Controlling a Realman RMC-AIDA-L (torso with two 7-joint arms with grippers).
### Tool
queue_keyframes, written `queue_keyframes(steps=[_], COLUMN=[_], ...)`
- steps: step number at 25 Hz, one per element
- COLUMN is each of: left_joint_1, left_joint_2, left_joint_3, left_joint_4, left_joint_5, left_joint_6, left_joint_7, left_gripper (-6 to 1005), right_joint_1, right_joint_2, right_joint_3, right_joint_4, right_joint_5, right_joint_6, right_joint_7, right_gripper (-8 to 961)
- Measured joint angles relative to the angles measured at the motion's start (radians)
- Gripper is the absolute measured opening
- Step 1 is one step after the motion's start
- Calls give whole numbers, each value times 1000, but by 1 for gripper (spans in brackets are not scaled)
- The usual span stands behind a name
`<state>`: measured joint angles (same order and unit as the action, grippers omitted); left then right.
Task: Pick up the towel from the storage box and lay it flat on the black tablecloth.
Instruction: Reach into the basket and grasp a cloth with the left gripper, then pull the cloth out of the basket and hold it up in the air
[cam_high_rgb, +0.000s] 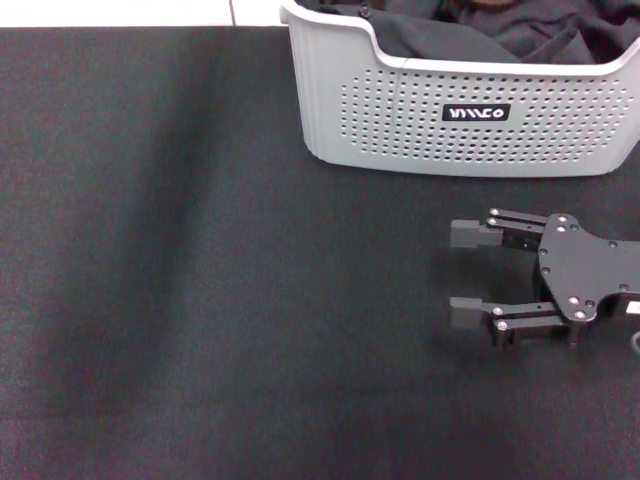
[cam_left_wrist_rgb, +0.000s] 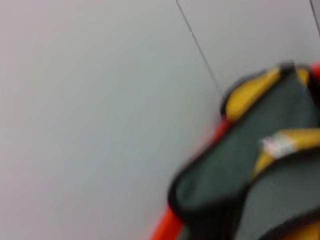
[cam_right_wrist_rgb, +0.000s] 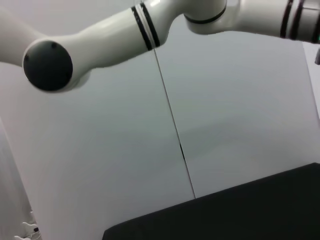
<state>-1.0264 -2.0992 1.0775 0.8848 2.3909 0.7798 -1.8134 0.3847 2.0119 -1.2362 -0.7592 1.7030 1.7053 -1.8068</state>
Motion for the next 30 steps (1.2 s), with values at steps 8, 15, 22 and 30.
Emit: queue_keyframes(steps=[8,15,22,30], left_joint_1=[251,457,547,577], left_joint_2=[7,21,34,35], left_joint_3=[10,-93,-245,-287], left_joint_4=[342,484,478,432], left_joint_5=[-444,-937,-1278,-1375], left_joint_6=[118,323,674,859], left_joint_7=[-6,-34,-99,-182], left_gripper=[12,10,10,10], right_joint_1=[-4,-2,6,14], right_joint_2=[-2,-2,-3,-4], right_joint_3=[10,47,56,57], right_joint_4=[0,-10,-20,-28], right_joint_5=[17,29,51,51], right_joint_6=[4,7,11,10], right_joint_7=[-5,-6,-7,-17], right_gripper=[856,856,855,855])
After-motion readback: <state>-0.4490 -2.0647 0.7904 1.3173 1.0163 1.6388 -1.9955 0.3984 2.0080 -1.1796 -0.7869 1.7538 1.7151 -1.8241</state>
